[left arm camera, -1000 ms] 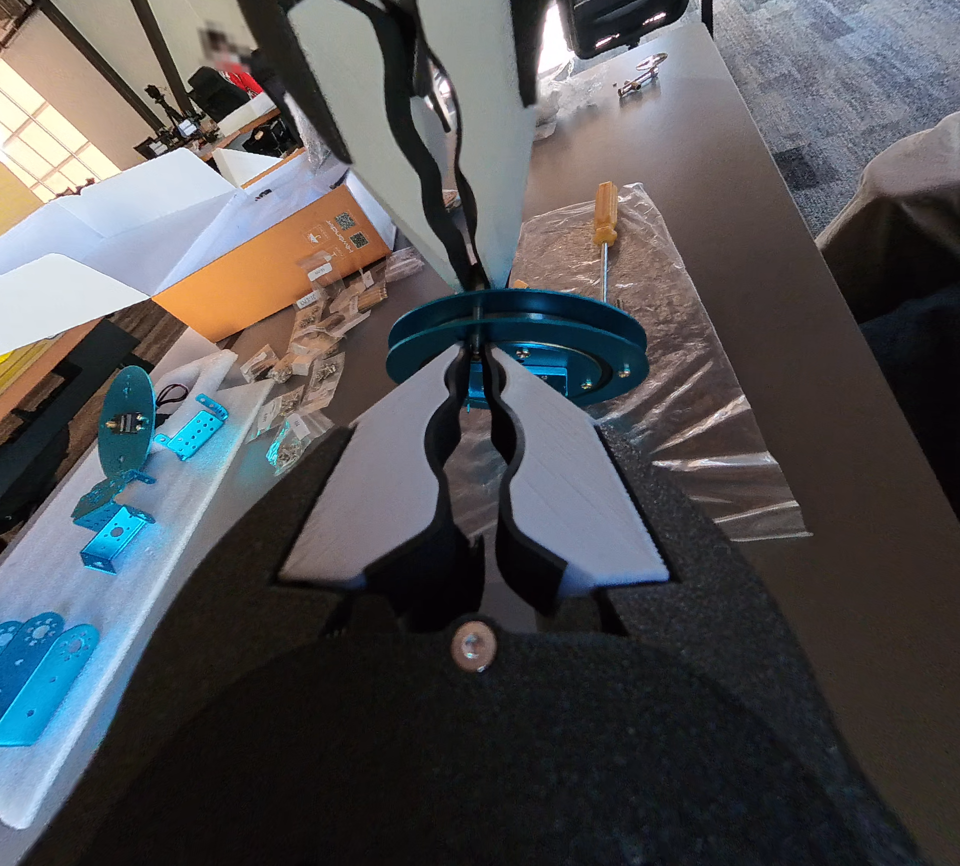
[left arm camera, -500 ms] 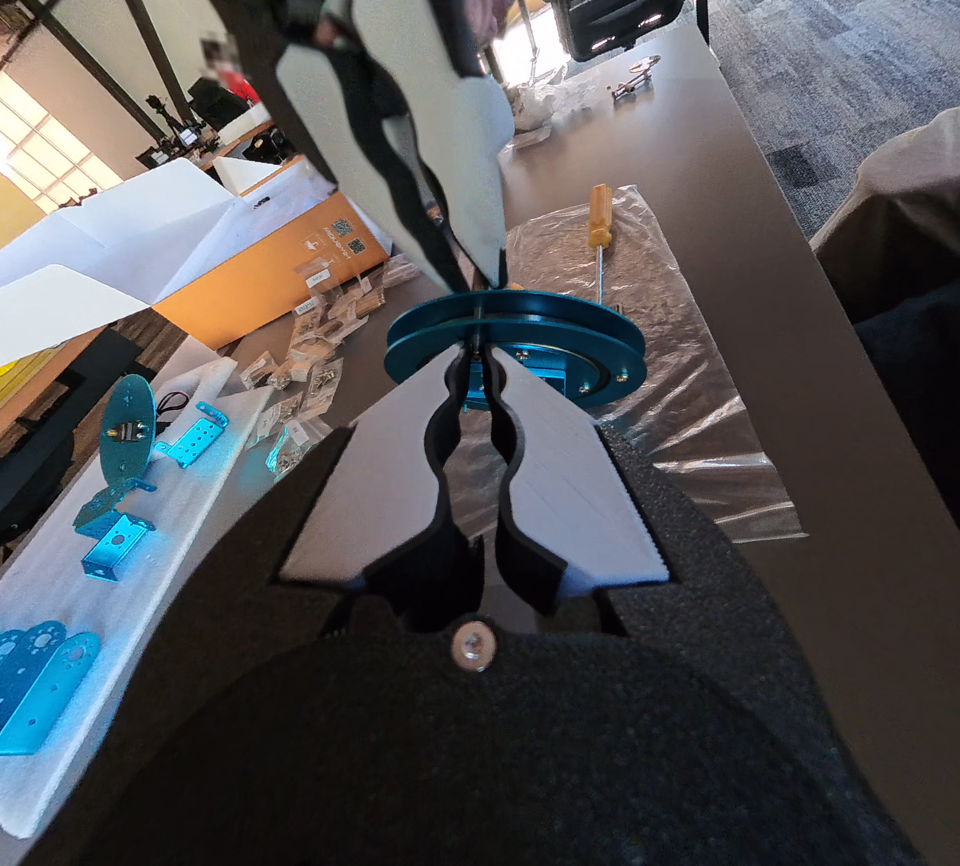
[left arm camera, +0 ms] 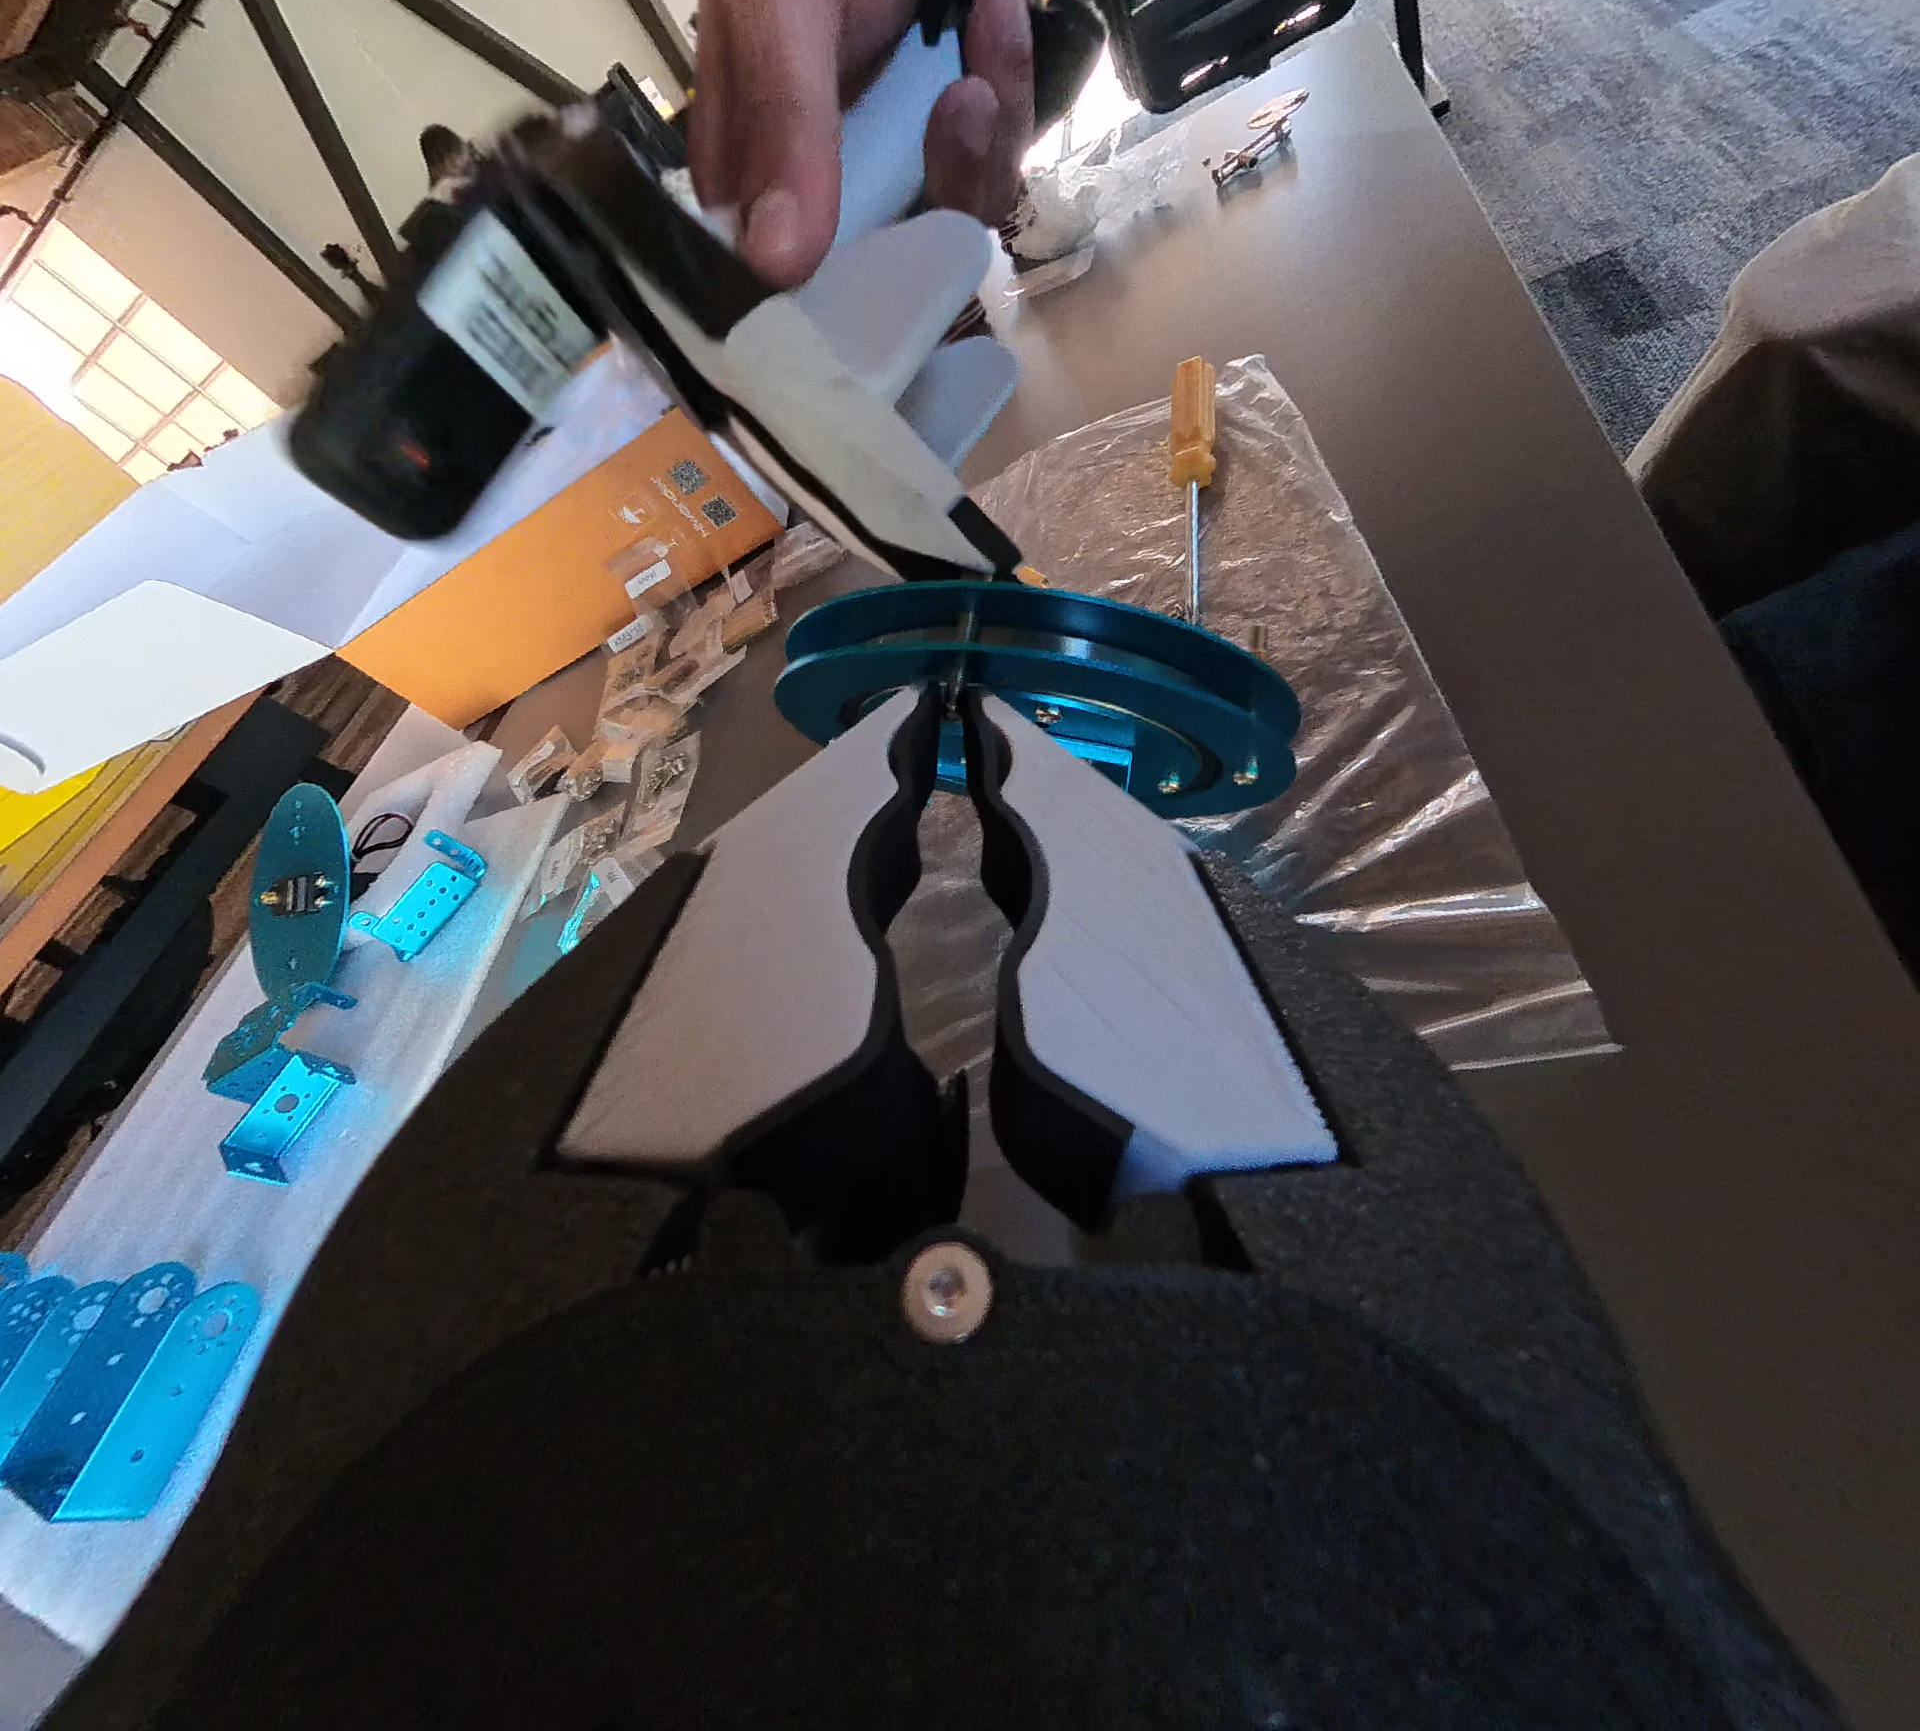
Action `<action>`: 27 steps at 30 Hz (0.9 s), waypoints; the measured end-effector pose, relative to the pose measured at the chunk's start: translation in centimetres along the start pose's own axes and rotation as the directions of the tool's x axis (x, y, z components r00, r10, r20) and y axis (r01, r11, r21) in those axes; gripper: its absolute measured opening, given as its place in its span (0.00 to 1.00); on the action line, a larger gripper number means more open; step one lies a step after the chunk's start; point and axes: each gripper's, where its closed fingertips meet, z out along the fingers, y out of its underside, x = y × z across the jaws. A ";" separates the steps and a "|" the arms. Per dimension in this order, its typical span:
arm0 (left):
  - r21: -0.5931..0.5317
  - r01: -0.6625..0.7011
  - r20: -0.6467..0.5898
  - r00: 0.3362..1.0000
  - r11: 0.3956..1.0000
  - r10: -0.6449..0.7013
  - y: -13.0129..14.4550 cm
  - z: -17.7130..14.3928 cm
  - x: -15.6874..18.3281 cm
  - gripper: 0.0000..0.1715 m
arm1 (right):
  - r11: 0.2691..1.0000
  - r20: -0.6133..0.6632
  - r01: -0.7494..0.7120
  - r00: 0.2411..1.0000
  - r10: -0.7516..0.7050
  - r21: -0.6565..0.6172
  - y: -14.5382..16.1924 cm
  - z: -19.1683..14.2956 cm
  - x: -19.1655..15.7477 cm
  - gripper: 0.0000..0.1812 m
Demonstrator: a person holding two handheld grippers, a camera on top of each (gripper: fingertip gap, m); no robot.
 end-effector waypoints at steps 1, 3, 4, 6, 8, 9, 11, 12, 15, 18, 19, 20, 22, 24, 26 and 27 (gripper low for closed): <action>0.001 0.004 -0.002 1.000 1.000 -0.004 0.0 0.0 0.0 0.02 | 0.987 -0.147 0.161 0.976 -0.162 -0.019 0.0 -0.1 0.2 0.03; 0.001 0.019 -0.005 1.000 1.000 -0.019 -0.1 0.1 -0.1 0.02 | 0.880 -0.447 0.450 0.763 -0.467 -0.153 -0.4 -0.5 0.8 0.10; 0.000 0.022 -0.003 1.000 1.000 -0.022 0.0 0.1 -0.1 0.02 | 0.811 -0.532 0.529 0.625 -0.571 -0.250 -0.3 -0.6 0.8 0.11; -0.004 0.029 0.001 1.000 1.000 -0.029 0.1 0.1 -0.3 0.02 | 0.685 -0.653 0.580 0.315 -0.688 -0.441 -0.8 -1.3 1.4 0.05; -0.012 0.023 0.015 1.000 1.000 -0.023 0.3 0.1 -0.6 0.02 | 0.617 -0.671 0.565 0.143 -0.727 -0.548 -1.2 -1.6 1.7 0.03; -0.013 0.017 0.015 1.000 1.000 -0.017 0.3 0.1 -0.6 0.02 | 0.643 -0.676 0.553 0.183 -0.714 -0.530 -1.1 -1.4 1.6 0.03; -0.007 0.001 0.017 1.000 1.000 -0.001 0.1 0.1 -0.3 0.02 | 0.775 -0.635 0.503 0.467 -0.616 -0.382 -0.5 -0.9 1.4 0.02; -0.008 -0.018 0.025 1.000 1.000 0.019 0.1 0.1 -0.2 0.02 | 0.868 -0.562 0.425 0.665 -0.492 -0.256 -0.3 -0.7 1.2 0.02; 0.004 -0.013 0.005 1.000 1.000 0.013 -0.2 0.1 0.1 0.02 | 0.999 -0.060 -0.030 0.998 0.032 0.038 -0.7 -0.8 0.5 0.02; 0.006 -0.029 0.000 1.000 1.000 0.029 -0.4 0.2 0.5 0.02 | 0.991 0.118 -0.119 0.987 0.112 0.060 -0.7 -0.8 0.2 0.03; 0.001 -0.021 0.001 1.000 1.000 0.021 -0.3 0.2 0.4 0.02 | 0.998 0.023 -0.018 1.000 0.017 0.059 -0.5 -0.7 0.2 0.03; -0.004 -0.016 0.005 1.000 1.000 0.016 -0.2 0.3 0.3 0.02 | 0.994 -0.097 0.108 0.990 -0.105 0.028 -0.2 -0.6 0.3 0.03; -0.001 -0.017 0.006 1.000 1.000 0.017 -0.3 0.3 0.2 0.02 | 0.922 -0.351 0.374 0.854 -0.384 -0.097 -0.1 -0.7 0.7 0.10; 0.003 -0.005 -0.002 1.000 1.000 0.005 -0.3 0.4 0.4 0.02 | 0.794 -0.530 0.541 0.603 -0.596 -0.278 -0.4 -1.3 1.3 0.10; 0.000 -0.004 0.001 1.000 1.000 0.004 -0.3 0.3 0.2 0.02 | 0.644 -0.553 0.626 0.376 -0.743 -0.439 -0.3 -1.2 1.1 0.06; 0.000 -0.004 0.001 1.000 1.000 0.004 -0.3 0.3 0.2 0.02 | 0.592 -0.565 0.631 0.279 -0.776 -0.502 -0.5 -1.3 1.3 0.05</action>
